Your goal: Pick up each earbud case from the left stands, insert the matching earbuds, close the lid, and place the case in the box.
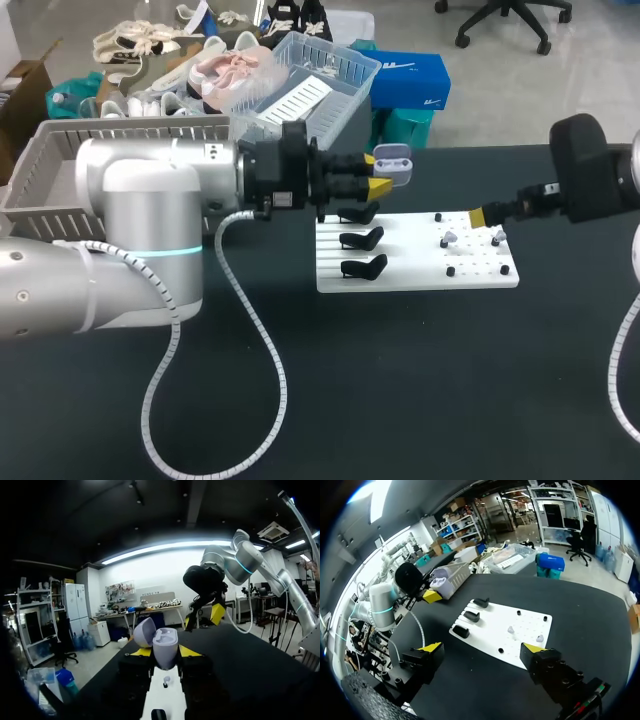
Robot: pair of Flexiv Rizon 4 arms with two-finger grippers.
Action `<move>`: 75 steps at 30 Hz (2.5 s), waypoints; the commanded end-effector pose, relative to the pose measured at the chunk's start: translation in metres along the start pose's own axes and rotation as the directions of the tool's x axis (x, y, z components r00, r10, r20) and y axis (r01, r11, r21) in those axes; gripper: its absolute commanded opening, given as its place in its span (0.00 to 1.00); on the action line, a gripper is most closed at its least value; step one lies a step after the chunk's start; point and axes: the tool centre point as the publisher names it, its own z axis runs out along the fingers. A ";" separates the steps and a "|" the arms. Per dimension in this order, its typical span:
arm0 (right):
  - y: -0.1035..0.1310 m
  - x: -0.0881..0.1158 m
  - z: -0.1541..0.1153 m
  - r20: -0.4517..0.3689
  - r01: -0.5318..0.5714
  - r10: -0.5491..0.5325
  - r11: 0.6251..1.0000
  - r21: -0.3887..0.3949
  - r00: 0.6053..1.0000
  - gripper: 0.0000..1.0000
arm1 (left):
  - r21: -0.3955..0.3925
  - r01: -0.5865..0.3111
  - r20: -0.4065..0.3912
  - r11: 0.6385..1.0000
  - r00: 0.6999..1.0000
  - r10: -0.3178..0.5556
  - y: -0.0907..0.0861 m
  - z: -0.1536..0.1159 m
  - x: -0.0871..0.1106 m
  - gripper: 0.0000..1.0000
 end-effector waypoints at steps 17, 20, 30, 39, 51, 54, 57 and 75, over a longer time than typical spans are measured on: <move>-0.006 0.007 -0.002 -0.063 0.007 -0.005 0.999 0.032 0.998 1.00 | 0.005 -0.005 -0.013 1.000 1.000 0.005 0.005 0.003 0.008 0.00; -0.013 0.015 -0.007 -0.077 0.030 -0.026 0.999 0.044 0.997 1.00 | 0.005 -0.005 -0.013 1.000 1.000 0.005 0.005 0.003 0.008 0.00; -0.040 0.045 -0.016 -0.182 0.215 -0.191 0.969 0.122 0.964 1.00 | 0.005 -0.005 -0.013 1.000 1.000 0.005 0.005 0.003 0.008 0.00; -0.072 0.070 -0.016 -0.219 0.261 -0.211 0.936 0.236 0.953 1.00 | 0.005 -0.005 -0.013 1.000 1.000 0.005 0.005 0.003 0.008 0.00; -0.092 0.076 0.009 -0.270 0.292 -0.214 0.910 0.296 0.939 1.00 | 0.005 -0.005 -0.013 1.000 1.000 0.005 0.005 0.003 0.008 0.00; -0.092 0.071 0.015 -0.273 0.296 -0.217 0.908 0.297 0.937 1.00 | 0.005 -0.005 -0.013 1.000 1.000 0.005 0.005 0.003 0.008 0.00; -0.093 0.066 0.020 -0.272 0.277 -0.197 0.913 0.299 0.942 1.00 | 0.005 -0.005 -0.013 1.000 1.000 0.005 0.005 0.003 0.008 0.00; -0.090 0.037 0.048 -0.280 0.264 -0.182 0.919 0.291 0.942 0.49 | 0.005 -0.005 -0.013 1.000 1.000 0.005 0.005 0.003 0.008 0.00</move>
